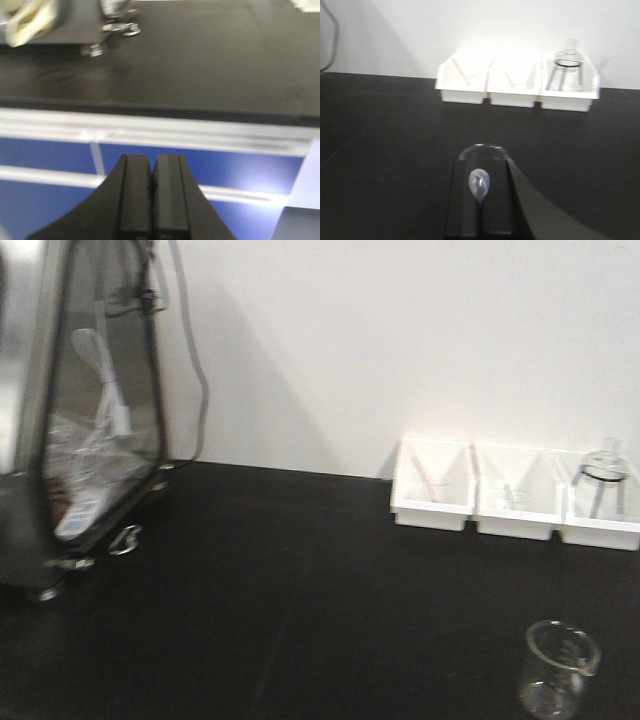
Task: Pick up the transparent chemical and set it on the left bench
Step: 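Drive the base to the bench with white bins, holding the pipette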
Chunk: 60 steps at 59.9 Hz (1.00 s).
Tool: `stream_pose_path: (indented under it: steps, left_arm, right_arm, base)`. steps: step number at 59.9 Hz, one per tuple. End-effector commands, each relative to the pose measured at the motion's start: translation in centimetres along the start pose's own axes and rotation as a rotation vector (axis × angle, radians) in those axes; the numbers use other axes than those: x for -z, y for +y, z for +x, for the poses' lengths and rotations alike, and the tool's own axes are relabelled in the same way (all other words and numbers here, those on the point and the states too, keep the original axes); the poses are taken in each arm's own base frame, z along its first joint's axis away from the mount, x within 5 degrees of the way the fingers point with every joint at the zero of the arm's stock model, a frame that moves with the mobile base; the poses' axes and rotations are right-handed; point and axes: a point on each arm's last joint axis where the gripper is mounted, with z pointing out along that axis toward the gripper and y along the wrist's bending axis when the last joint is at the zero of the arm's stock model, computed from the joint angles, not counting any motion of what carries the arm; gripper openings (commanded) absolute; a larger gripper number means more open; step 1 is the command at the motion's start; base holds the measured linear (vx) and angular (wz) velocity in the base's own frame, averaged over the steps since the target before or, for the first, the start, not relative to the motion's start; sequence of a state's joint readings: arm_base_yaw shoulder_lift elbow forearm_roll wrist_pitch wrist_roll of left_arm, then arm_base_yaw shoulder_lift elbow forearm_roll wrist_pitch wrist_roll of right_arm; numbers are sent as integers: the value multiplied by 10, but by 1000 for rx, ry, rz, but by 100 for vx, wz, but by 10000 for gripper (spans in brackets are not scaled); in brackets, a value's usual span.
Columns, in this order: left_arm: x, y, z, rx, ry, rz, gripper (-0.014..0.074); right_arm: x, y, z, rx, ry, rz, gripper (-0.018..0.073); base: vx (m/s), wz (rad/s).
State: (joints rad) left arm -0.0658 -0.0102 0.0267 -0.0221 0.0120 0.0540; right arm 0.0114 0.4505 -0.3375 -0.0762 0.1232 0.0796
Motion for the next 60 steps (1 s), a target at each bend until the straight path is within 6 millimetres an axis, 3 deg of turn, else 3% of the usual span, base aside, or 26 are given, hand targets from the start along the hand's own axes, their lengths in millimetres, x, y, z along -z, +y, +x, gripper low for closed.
stream_pose_path:
  steps: [1, 31, 60]
  left_arm:
    - [1, 0, -3, 9, -81, -2, -3]
    - [1, 0, -3, 9, -81, -2, -3]
    - [1, 0, -3, 9, -81, -2, -3]
  right_arm:
    - [1, 0, -18, 9, -109, -1, -4]
    - [1, 0, -18, 9, -109, -1, -4]
    - [1, 0, -18, 9, -109, -1, -4]
  base:
    - [21, -58]
    - [15, -44]
    - [12, -8]
